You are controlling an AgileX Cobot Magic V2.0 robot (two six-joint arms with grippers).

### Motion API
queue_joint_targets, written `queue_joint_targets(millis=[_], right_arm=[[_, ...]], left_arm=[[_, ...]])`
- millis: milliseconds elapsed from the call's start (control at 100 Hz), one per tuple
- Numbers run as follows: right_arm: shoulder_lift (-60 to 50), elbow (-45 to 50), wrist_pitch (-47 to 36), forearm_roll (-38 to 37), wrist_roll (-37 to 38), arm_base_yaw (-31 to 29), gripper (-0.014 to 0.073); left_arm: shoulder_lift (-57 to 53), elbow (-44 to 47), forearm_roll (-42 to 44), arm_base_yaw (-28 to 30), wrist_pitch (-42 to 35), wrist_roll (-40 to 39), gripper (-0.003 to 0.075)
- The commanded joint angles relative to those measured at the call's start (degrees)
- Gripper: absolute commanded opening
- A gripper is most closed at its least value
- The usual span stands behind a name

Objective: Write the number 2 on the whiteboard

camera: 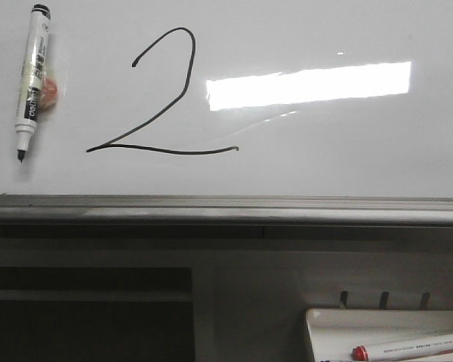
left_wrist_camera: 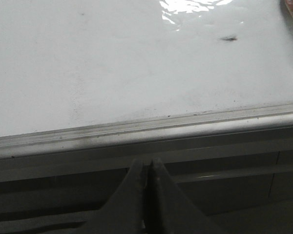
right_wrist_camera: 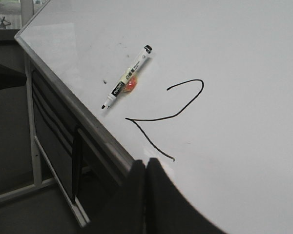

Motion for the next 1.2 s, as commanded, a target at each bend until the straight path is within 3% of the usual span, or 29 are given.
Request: queue_joint_targets(millis=[0,140,240,680,1190], right_arm=[[0.2,-1.7,-4.0,-10.1,11.5,-1.3,-0.0071],[0.2,-1.7,-4.5,-32.7,37.8,-4.3,-0.0071],[0.2,-1.7,-5.6,-40.9,47.4,-8.2,-0.0071],[-3.6,0.8,-7.1,-41.1,50.5,-36.9,-0.0071],[-25.2,16.0,-5.8,-43.4,50.6,-46.7,-0.0071]], left_arm=[[-1.5,0.6,0.1,0.1,-2.9,0.0,-0.002],[-1.5,0.6,0.1,0.1,-2.9,0.0,-0.002],[-1.5,0.6,0.1,0.1,-2.9,0.0,-0.002],[-1.5,0.6,0.1,0.1,-2.9,0.0,-0.002],[-1.5,0.6,0.1,0.1,-2.9,0.0,-0.002]])
